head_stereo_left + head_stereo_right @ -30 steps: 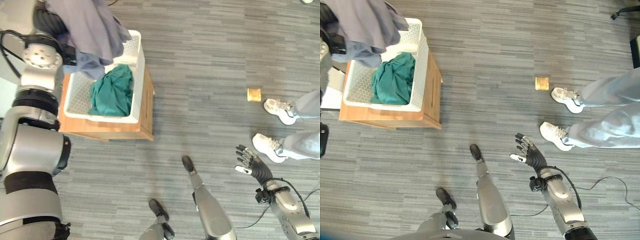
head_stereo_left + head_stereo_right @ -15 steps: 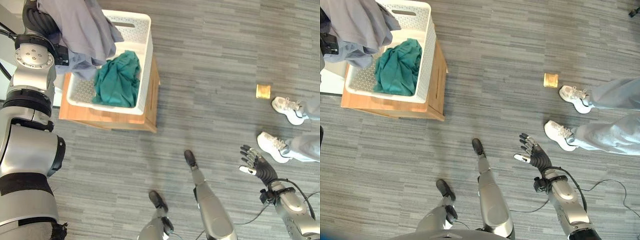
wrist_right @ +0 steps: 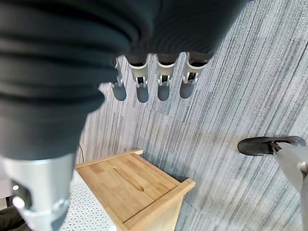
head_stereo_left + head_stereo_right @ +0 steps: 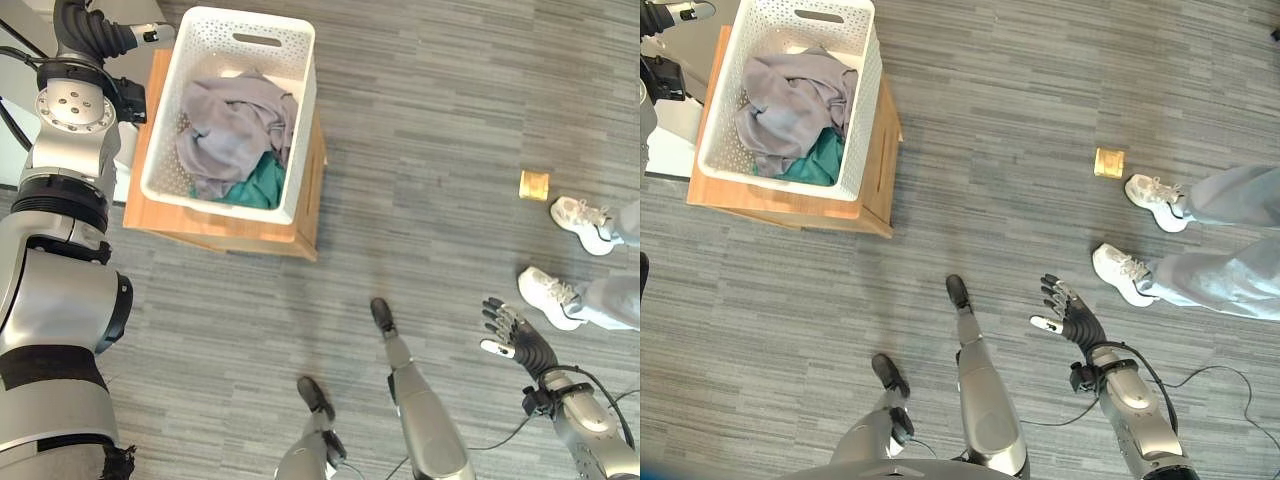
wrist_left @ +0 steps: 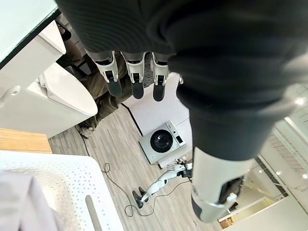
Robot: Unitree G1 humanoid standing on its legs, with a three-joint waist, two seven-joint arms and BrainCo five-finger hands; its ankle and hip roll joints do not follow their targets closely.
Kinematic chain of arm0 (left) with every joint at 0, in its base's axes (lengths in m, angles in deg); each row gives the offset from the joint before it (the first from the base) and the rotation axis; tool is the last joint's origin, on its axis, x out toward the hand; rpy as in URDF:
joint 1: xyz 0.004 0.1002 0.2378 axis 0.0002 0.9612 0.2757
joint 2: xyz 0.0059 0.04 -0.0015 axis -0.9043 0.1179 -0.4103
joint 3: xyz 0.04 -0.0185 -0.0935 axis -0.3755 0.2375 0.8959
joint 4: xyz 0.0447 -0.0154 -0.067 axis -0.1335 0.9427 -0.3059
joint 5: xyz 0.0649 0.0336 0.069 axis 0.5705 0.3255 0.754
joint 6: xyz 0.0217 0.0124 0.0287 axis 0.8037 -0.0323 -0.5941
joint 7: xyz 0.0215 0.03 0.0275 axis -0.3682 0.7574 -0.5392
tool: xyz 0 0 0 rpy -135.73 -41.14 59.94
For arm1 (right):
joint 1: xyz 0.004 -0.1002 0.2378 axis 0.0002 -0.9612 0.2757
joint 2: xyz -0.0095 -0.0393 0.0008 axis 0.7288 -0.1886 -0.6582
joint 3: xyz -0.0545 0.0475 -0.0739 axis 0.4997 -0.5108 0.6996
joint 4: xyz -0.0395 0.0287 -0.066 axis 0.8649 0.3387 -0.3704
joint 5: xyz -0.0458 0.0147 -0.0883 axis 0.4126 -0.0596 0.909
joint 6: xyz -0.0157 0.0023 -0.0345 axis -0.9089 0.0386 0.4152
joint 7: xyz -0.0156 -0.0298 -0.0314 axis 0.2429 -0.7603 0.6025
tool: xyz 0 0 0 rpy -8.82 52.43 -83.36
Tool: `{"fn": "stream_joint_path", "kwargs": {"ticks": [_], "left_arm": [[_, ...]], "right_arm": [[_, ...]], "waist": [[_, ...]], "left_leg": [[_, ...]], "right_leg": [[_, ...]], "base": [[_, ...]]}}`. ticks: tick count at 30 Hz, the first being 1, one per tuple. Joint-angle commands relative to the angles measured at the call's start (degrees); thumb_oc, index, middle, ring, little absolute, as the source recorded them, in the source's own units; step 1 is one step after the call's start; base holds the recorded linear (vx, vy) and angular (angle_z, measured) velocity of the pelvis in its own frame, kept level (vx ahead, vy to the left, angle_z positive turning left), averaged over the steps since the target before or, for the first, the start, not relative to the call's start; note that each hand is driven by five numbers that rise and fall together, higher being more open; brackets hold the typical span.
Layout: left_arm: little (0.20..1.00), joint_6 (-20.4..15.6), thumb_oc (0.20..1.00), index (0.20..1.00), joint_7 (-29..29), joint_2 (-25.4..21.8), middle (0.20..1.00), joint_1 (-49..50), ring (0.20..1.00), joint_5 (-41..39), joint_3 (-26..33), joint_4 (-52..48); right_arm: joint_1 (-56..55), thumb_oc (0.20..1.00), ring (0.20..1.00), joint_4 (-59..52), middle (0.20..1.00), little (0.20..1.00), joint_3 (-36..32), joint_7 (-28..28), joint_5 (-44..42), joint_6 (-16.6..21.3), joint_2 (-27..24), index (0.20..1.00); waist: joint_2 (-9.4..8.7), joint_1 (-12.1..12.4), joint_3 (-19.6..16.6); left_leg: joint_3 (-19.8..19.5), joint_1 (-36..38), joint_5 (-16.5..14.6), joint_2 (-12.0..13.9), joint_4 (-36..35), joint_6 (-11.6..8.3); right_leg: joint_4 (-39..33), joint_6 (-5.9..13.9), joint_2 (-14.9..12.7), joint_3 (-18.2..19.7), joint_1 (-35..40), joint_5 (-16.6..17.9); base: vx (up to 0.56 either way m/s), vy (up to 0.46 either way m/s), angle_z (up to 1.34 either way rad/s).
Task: Pick up bed clothes into laundry basket.
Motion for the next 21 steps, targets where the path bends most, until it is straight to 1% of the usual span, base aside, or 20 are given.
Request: {"fn": "stream_joint_path", "kwargs": {"ticks": [1, 3, 4, 5, 6, 7, 8, 9, 10, 14, 15, 18, 19, 20, 21], "left_arm": [[1.000, -4.2, 1.000, 1.000, 1.1, -2.8, 1.000, -3.1, 1.000, -2.4, 3.0, -1.7], [1.000, -5.7, 1.000, 1.000, 0.3, -1.7, 1.000, 1.1, 1.000, -4.2, 4.7, -7.1], [1.000, -5.6, 1.000, 1.000, 0.3, -1.8, 1.000, 1.3, 1.000, -4.2, 4.9, -7.3], [1.000, -6.9, 1.000, 1.000, -0.6, -1.2, 1.000, 8.2, 1.000, -5.5, 8.2, -13.4], [1.000, -7.5, 1.000, 1.000, -0.8, -0.9, 1.000, 11.2, 1.000, -6.0, 9.4, -15.8], [1.000, -7.4, 1.000, 1.000, -0.8, -0.9, 1.000, 11.4, 1.000, -6.0, 9.6, -16.0], [1.000, -8.3, 1.000, 1.000, -1.6, -0.5, 1.000, 16.3, 1.000, -7.1, 11.7, -20.3], [1.000, -8.6, 1.000, 1.000, -1.6, 0.2, 1.000, 21.1, 1.000, -6.6, 13.7, -24.1], [1.000, -9.5, 1.000, 1.000, -3.0, 3.1, 1.000, 30.5, 1.000, -7.4, 17.7, -31.9], [1.000, -9.4, 1.000, 1.000, -3.0, 3.1, 1.000, 30.6, 1.000, -7.4, 17.8, -32.0], [1.000, -9.9, 1.000, 1.000, -5.8, 12.6, 1.000, 48.8, 1.000, -7.8, 23.8, -43.0], [1.000, -8.8, 1.000, 1.000, -8.2, 21.6, 1.000, 61.7, 1.000, -9.8, 27.7, -49.0], [1.000, -8.2, 1.000, 1.000, -9.4, 23.3, 1.000, 65.1, 1.000, -9.8, 28.2, -50.4], [1.000, -7.4, 1.000, 1.000, -10.1, 26.8, 1.000, 71.1, 1.000, -8.1, 29.0, -50.7], [1.000, -7.4, 1.000, 1.000, -10.1, 26.8, 1.000, 71.1, 1.000, -8.1, 29.0, -50.7]], "right_arm": [[-1.5, 1.000, 1.000, -1.2, 1.000, 1.000, -2.6, 0.3, -2.1, 2.6, -2.6, 1.000], [-0.5, 1.000, 1.000, -0.5, 1.000, 1.000, -2.2, -0.3, -1.9, 2.8, -2.6, 1.000], [-0.5, 1.000, 1.000, -0.5, 1.000, 1.000, -2.1, -0.3, -1.9, 2.8, -2.7, 1.000], [-0.3, 1.000, 1.000, -0.3, 1.000, 1.000, -2.6, -0.8, -1.6, 3.0, -2.2, 1.000], [-0.1, 1.000, 1.000, 0.3, 1.000, 1.000, -2.6, -1.1, -1.3, 3.0, -1.8, 1.000], [-0.1, 1.000, 1.000, 0.3, 1.000, 1.000, -2.6, -1.1, -1.3, 3.0, -1.9, 1.000], [-0.2, 1.000, 1.000, 0.7, 1.000, 1.000, -3.2, -1.5, -0.9, 3.0, -1.2, 1.000], [0.1, 1.000, 1.000, 1.4, 1.000, 1.000, -3.2, -1.9, -0.6, 3.0, -0.8, 1.000], [0.1, 1.000, 1.000, 2.6, 1.000, 1.000, -3.7, -2.5, 0.4, 2.8, 0.6, 1.000], [0.1, 1.000, 1.000, 2.6, 1.000, 1.000, -3.7, -2.5, 0.4, 2.8, 0.5, 1.000], [-1.3, 1.000, 1.000, 2.9, 1.000, 1.000, -7.0, -3.8, 2.8, 2.8, 3.1, 1.000], [-2.4, 1.000, 1.000, 2.5, 1.000, 1.000, -9.4, -5.5, 4.9, 2.8, 5.4, 1.000], [-2.8, 1.000, 1.000, 2.5, 1.000, 1.000, -9.9, -5.7, 5.4, 2.8, 5.6, 1.000], [-3.2, 1.000, 1.000, 2.5, 1.000, 1.000, -10.9, -6.2, 6.5, 2.7, 6.9, 1.000], [-3.2, 1.000, 1.000, 2.5, 1.000, 1.000, -10.9, -6.2, 6.5, 2.7, 6.9, 1.000]], "waist": [[1.00, 0.6, -0.4], [1.55, 1.3, -0.9], [1.59, 1.2, -0.9], [1.95, 2.0, -1.6], [2.23, 2.4, -1.9], [2.20, 2.3, -1.9], [2.42, 2.9, -2.3], [2.65, 3.4, -2.8], [2.78, 4.3, -3.6], [2.81, 4.2, -3.6], [2.67, 5.6, -5.2], [2.74, 6.4, -6.5], [2.80, 6.4, -6.7], [2.75, 6.9, -7.6], [2.75, 6.9, -7.6]], "left_leg": [[-2.5, 1.8, 2.3, 1.3, 0.6, -1.02], [-2.9, 3.3, 2.2, 1.0, 0.6, -0.94], [-2.9, 3.3, 2.2, 1.0, 0.6, -0.94], [-3.0, 5.2, 1.8, 0.4, 0.6, -0.69], [-3.1, 6.4, 1.4, 0.3, 0.6, -0.55], [-3.0, 6.3, 1.6, 0.2, 0.6, -0.56], [-3.0, 7.7, 1.1, 0.0, 0.6, -0.38], [-3.2, 8.7, 1.0, -0.3, 0.6, -0.28], [-3.3, 10.8, 0.5, -0.8, 0.6, 0.09], [-3.3, 10.8, 0.5, -0.8, 0.6, 0.09], [-4.4, 14.8, -1.0, -2.0, 1.0, 1.16], [-5.4, 16.7, -2.1, -3.0, 1.6, 2.18], [-5.4, 17.3, -2.4, -3.3, 1.5, 2.40], [-5.5, 18.5, -2.9, -3.9, 1.5, 3.02], [-5.5, 18.5, -2.9, -3.9, 1.5, 3.02]], "right_leg": [[0.8, 5.68, -1.8, 0.4, 6.5, -6.5], [0.8, 5.68, -2.3, -0.2, 8.5, -6.9], [0.8, 5.68, -2.3, -0.2, 8.5, -6.9], [0.8, 5.72, -2.9, -1.0, 10.5, -7.3], [0.8, 5.71, -3.1, -1.3, 11.7, -7.6], [0.8, 5.68, -3.1, -1.2, 11.5, -7.5], [0.8, 5.71, -3.3, -1.5, 12.9, -8.0], [0.8, 5.69, -3.6, -1.7, 14.0, -8.0], [0.8, 5.65, -4.2, -2.0, 16.1, -8.6], [0.8, 5.65, -4.2, -2.0, 16.2, -8.6], [1.9, 5.32, -5.1, -2.7, 20.5, -10.1], [3.8, 5.30, -5.7, -3.0, 22.4, -11.3], [3.9, 5.42, -5.8, -3.0, 22.9, -11.3], [4.1, 5.69, -6.2, -3.2, 23.9, -11.4], [4.1, 5.69, -6.2, -3.2, 23.8, -11.4]], "base": [[0.00, 0.000, 0.00], [0.00, 0.000, 0.00], [0.02, -0.002, 0.05], [0.05, 0.007, 0.12], [0.04, 0.003, 0.18], [0.04, 0.018, 0.15], [0.02, 0.014, 0.20], [0.04, 0.044, 0.17], [0.01, 0.029, 0.18], [0.01, 0.019, 0.05], [0.02, 0.068, 0.05], [-0.02, 0.062, 0.04], [-0.04, 0.065, -0.01], [-0.04, 0.052, 0.03], [-0.02, 0.034, 0.03]]}}
